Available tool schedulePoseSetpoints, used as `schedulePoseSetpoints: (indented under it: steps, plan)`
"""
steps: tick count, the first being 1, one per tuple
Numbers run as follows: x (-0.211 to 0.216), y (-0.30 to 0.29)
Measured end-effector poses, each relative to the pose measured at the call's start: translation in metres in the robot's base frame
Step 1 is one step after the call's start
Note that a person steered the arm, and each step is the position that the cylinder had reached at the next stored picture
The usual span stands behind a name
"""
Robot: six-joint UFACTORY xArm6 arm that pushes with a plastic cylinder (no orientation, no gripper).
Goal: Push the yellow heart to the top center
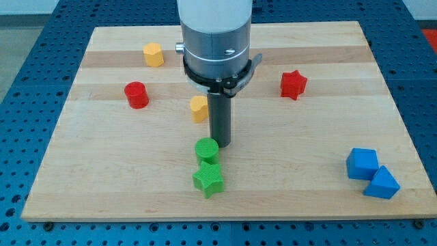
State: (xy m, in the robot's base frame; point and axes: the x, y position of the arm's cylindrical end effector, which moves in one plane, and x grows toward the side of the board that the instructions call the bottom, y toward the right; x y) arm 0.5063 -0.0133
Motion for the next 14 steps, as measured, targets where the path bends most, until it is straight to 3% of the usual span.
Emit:
schedulePoseSetpoints:
  steps: [4, 5, 12, 14]
  plan:
    - [0.017, -0.001]
    - [0.015, -0.028]
    - [-0.101, -0.044]
    - [-0.098, -0.006]
